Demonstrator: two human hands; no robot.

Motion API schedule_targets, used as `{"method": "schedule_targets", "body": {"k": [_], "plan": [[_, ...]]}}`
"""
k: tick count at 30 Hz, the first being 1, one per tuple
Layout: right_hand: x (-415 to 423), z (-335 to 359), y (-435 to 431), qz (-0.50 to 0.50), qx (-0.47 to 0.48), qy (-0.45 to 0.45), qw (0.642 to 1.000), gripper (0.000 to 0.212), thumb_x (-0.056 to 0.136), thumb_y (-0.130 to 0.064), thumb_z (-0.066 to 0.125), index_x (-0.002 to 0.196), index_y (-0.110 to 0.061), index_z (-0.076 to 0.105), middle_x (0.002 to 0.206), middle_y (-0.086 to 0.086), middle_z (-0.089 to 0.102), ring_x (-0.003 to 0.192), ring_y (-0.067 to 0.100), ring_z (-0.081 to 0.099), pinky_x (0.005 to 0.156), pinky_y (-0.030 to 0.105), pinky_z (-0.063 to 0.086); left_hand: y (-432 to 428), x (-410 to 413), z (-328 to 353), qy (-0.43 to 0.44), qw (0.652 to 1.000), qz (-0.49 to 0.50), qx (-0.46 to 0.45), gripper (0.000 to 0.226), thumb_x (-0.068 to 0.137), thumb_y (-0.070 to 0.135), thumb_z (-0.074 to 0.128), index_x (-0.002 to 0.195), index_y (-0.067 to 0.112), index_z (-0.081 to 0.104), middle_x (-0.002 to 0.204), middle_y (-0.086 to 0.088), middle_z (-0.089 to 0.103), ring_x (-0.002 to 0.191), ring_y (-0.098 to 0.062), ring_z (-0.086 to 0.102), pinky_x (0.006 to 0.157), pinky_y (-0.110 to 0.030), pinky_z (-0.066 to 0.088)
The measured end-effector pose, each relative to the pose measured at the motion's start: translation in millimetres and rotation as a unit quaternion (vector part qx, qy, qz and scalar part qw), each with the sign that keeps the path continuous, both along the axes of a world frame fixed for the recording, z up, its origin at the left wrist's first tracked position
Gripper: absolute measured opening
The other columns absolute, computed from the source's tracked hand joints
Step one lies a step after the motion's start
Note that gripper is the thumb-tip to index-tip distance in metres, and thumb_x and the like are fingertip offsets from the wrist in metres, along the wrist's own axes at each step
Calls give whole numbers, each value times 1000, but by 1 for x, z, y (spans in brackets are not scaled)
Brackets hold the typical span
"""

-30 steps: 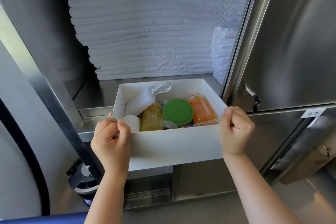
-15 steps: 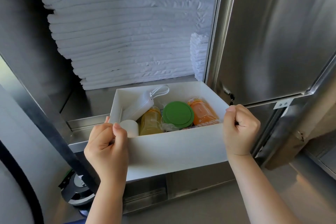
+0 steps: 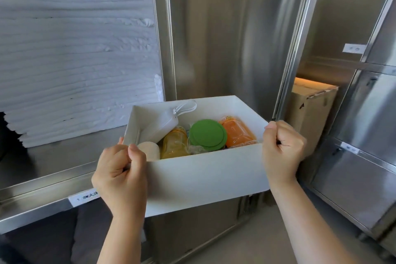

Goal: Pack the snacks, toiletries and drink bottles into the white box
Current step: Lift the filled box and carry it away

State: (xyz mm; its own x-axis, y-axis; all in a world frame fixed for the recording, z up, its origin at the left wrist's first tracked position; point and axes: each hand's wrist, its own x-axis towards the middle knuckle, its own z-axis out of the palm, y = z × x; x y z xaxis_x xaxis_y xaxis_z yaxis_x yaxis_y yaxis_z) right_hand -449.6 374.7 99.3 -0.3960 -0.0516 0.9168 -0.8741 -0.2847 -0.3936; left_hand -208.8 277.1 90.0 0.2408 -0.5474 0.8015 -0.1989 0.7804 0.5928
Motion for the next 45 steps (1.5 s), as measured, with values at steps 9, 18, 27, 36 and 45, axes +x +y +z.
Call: {"method": "schedule_targets", "body": {"k": [9,18,27,36,45], "plan": [[-121,28,102,-65,-26,23,997,39,91,-12,44,56,-21,30,54,-21,28,48,-3,36,50,8,20,68,-136,27,22,997,-75,-30,44,87,17,46,47,7,30,50,7,36,52,-9,34,68,-14,39],[-228,37,188,-127,-23,17,992,44,92,-13,44,58,-30,22,53,-16,22,48,3,24,48,20,16,122,-263,34,23,988,-148,-32,47,87,19,46,47,-3,34,52,-2,36,55,-26,41,77,-21,46],[-321,21,238,-202,-22,-4,979,44,92,-10,44,53,-20,25,50,-7,22,47,9,22,47,23,16,140,-385,30,2,975,-218,-42,47,87,18,45,47,-1,30,47,-7,33,53,-24,38,78,-25,49],[-442,7,235,-263,-7,-24,965,45,90,-10,44,55,-23,20,49,-2,18,47,15,20,47,28,15,115,-534,16,11,955,-291,-46,42,88,18,46,50,16,27,49,8,28,54,-19,37,68,-28,48],[-574,-4,202,-281,-21,-34,959,48,92,-10,45,48,-15,25,47,0,24,44,17,26,41,33,20,71,-672,18,-32,953,-297,-56,47,90,19,46,48,0,46,48,-6,46,56,-23,51,72,-28,51]]}}
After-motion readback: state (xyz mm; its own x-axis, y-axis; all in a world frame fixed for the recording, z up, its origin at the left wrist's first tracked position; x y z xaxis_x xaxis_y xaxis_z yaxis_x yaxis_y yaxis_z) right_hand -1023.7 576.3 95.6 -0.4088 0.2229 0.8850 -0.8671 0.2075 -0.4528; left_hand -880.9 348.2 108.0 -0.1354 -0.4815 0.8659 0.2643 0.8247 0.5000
